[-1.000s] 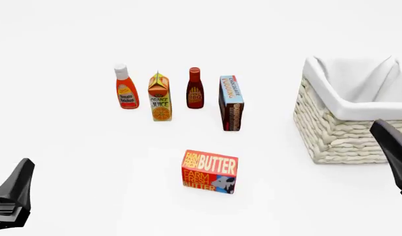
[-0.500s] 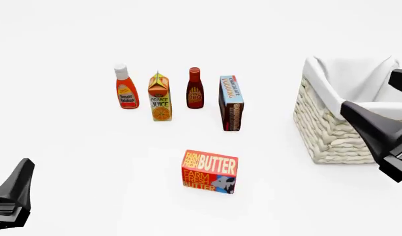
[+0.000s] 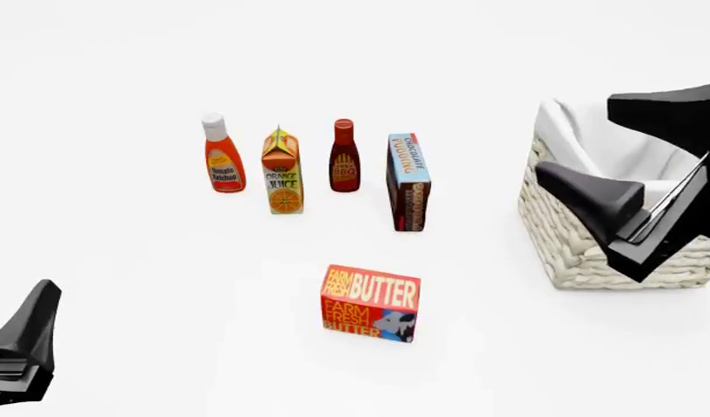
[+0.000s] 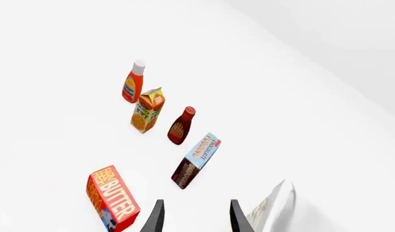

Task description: Pick the butter and place it in the basket.

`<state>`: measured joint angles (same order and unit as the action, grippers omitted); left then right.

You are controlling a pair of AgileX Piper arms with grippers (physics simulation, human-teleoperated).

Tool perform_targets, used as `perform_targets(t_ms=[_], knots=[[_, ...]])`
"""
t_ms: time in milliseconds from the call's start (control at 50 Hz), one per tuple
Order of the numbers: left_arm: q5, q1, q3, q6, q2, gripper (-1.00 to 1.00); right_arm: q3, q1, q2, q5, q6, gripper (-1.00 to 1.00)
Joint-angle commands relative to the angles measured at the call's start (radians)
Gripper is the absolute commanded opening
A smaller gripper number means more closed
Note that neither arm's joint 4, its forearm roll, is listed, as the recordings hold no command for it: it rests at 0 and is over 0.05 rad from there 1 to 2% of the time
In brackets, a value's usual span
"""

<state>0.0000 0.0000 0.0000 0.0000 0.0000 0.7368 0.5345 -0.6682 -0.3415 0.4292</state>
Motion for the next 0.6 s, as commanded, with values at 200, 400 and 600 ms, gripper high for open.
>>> perform_targets(t_ms=[200,400,600], knots=[[0.000,0.000,0.000,0.000,0.000,1.00,0.111,0.058,-0.157,-0.051,0.034,1.00],[0.000,0.000,0.000,0.000,0.000,1.00,0.181,0.081,-0.203,-0.136,0.036,1.00],[0.000,0.000,0.000,0.000,0.000,1.00,0.251,0.107,-0.246,-0.226,0.038,1.00]])
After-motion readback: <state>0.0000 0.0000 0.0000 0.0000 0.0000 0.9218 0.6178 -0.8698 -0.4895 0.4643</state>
